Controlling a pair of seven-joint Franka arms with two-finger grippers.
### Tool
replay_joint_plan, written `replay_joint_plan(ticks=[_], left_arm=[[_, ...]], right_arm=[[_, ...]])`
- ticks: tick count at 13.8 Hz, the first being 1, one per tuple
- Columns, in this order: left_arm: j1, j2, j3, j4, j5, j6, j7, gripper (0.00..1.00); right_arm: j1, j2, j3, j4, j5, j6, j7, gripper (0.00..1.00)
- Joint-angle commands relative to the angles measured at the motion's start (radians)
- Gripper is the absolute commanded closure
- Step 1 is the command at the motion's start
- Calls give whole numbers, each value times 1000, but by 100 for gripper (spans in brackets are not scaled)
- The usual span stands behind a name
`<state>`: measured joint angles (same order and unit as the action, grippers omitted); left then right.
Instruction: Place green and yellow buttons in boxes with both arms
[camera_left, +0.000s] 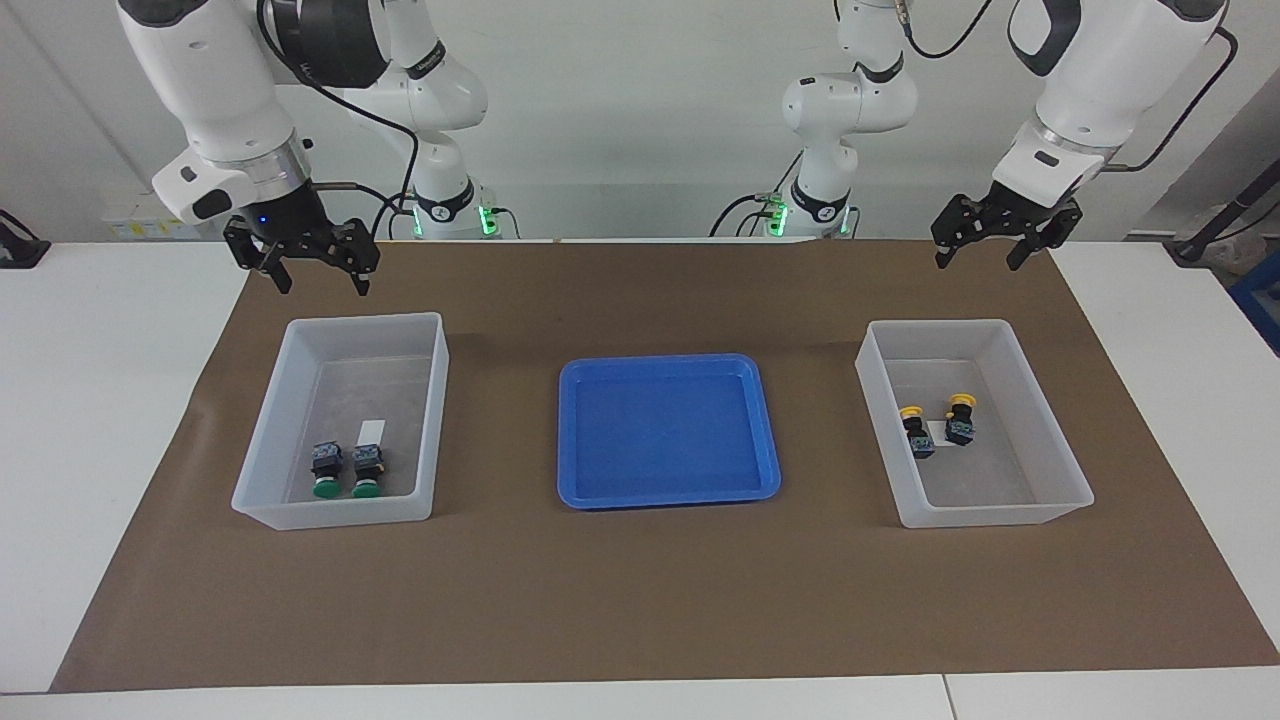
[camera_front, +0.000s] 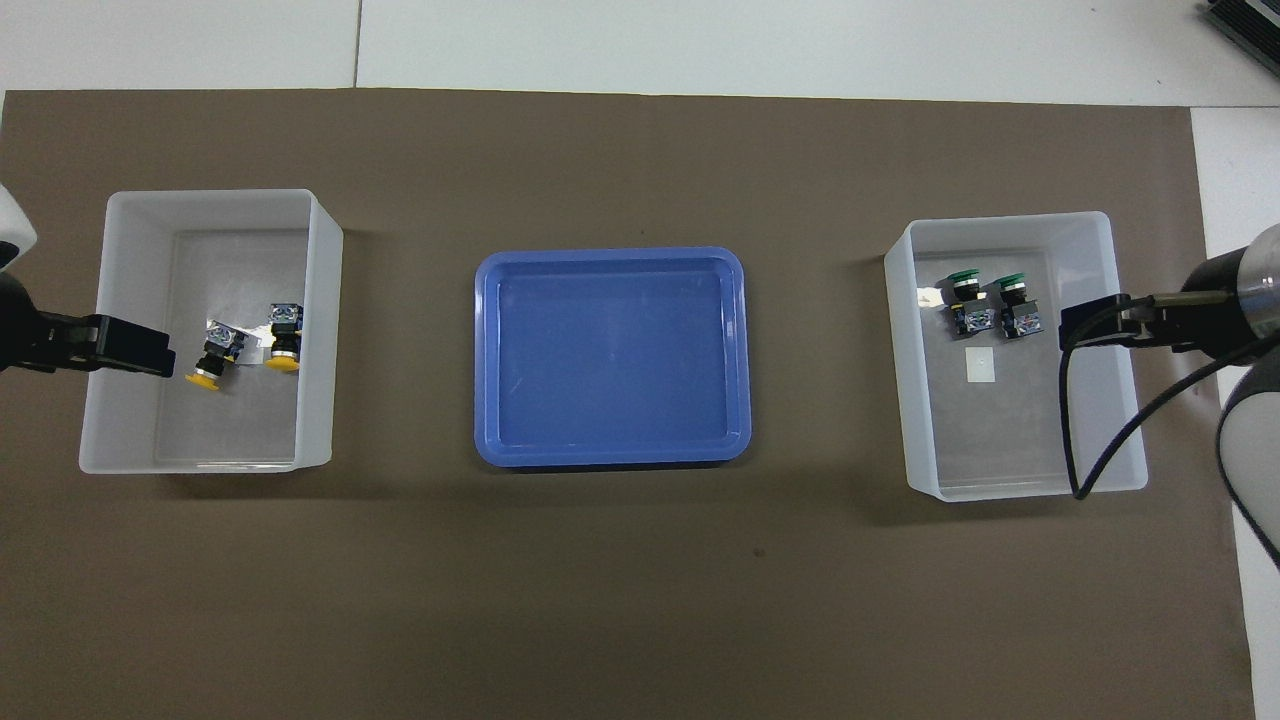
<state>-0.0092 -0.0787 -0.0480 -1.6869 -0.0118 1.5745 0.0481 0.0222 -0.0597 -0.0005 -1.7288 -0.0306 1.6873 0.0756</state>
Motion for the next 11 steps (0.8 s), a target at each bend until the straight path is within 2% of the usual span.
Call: replay_joint_plan(ticks=[1, 11], left_arm=[[-12, -29, 7, -34, 12, 16, -4, 0], [-11, -29, 8, -36, 12, 12, -8, 0]], right_arm=[[4, -5, -9, -3, -15, -23, 32, 0], [-2, -11, -9, -11, -20, -55, 53, 0]])
